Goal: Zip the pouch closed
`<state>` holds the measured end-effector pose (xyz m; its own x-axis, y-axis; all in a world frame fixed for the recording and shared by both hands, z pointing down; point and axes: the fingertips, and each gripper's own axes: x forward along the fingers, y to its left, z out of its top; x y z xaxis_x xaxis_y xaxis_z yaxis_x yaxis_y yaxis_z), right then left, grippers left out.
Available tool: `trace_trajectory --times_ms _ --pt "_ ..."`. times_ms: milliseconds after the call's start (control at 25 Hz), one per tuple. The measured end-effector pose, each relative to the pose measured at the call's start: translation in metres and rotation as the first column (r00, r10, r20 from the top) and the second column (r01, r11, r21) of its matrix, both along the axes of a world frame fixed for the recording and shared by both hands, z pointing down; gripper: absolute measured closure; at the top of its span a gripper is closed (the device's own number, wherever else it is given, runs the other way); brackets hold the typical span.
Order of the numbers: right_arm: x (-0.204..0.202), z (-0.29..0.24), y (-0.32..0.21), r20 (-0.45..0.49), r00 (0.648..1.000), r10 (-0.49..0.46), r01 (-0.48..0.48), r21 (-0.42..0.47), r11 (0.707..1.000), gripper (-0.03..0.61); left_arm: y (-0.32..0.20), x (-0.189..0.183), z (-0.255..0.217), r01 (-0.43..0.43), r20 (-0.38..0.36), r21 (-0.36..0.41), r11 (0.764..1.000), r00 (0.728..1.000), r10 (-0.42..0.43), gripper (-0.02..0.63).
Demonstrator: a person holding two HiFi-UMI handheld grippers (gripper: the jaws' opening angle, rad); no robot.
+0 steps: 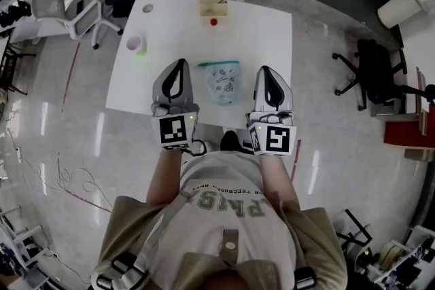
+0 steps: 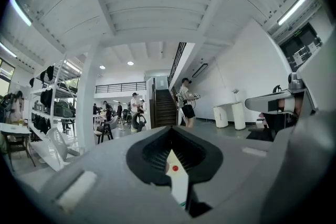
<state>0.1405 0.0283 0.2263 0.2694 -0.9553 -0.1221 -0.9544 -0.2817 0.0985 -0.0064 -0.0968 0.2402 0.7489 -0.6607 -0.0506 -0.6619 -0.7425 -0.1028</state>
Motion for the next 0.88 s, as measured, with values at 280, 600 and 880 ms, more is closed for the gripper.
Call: trace_trajectory --times_ms 280,600,880 --pt "-0.001 -0.005 -0.009 -0.046 0.999 -0.018 0.018 0.009 1.0 0.577 -0.006 -0.001 -0.003 0.01 -0.006 0.007 1.0 1.0 -0.01 0.6" --pt "-0.005 -0.01 -0.014 -0.049 0.999 0.003 -0.002 0.015 1.0 0.58 -0.006 -0.002 -0.014 0.009 -0.004 0.031 0.999 1.0 -0.008 0.6" --pt "0.002 -0.006 -0.01 -0.084 0.996 0.017 -0.017 -0.007 1.0 0.58 -0.004 -0.002 -0.012 0.015 0.016 0.042 0.999 1.0 -0.016 0.601"
